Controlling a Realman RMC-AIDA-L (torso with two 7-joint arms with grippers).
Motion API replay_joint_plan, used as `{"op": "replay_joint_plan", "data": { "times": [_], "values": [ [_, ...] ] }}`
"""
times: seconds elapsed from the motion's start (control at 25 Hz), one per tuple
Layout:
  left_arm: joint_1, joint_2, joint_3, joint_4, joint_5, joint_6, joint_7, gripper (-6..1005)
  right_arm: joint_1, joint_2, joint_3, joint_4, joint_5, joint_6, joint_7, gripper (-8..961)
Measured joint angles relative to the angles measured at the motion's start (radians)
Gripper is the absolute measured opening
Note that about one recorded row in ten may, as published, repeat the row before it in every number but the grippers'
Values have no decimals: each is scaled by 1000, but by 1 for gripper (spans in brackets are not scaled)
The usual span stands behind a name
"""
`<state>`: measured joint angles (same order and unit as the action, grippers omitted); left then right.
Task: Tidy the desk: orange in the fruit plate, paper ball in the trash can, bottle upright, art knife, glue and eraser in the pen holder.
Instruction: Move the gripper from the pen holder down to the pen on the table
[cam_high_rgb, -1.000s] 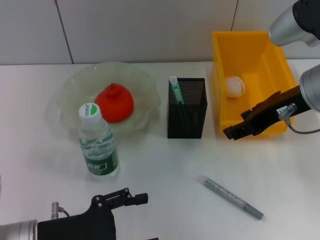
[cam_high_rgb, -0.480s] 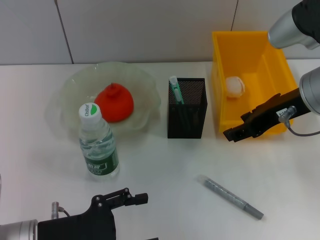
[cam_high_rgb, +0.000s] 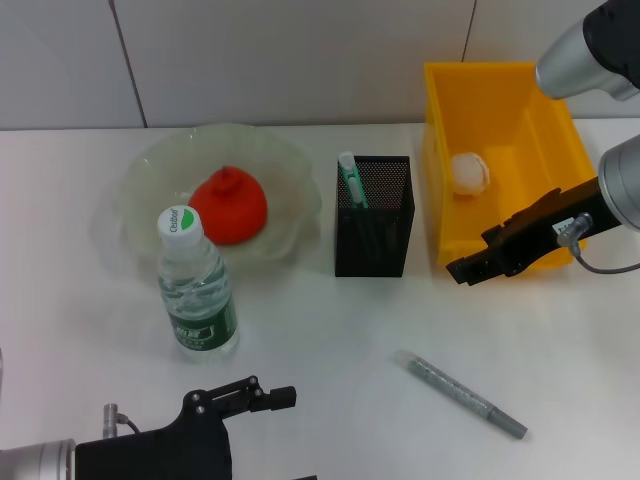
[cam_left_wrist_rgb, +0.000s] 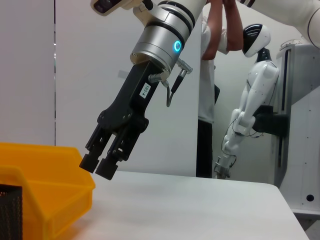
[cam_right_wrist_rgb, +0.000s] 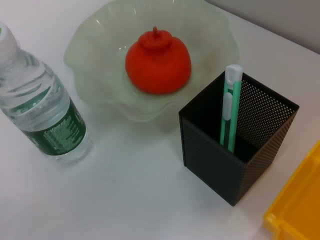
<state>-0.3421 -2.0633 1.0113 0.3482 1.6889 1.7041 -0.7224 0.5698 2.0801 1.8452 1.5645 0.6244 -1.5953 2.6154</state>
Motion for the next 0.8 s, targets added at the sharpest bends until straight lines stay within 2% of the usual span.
{"op": "replay_joint_plan", "data": {
  "times": [0.8],
  "values": [
    [2, 2, 6, 0, 0, 3, 0, 807, -2, 2, 0, -30, 10, 5, 0, 630]
  ]
}}
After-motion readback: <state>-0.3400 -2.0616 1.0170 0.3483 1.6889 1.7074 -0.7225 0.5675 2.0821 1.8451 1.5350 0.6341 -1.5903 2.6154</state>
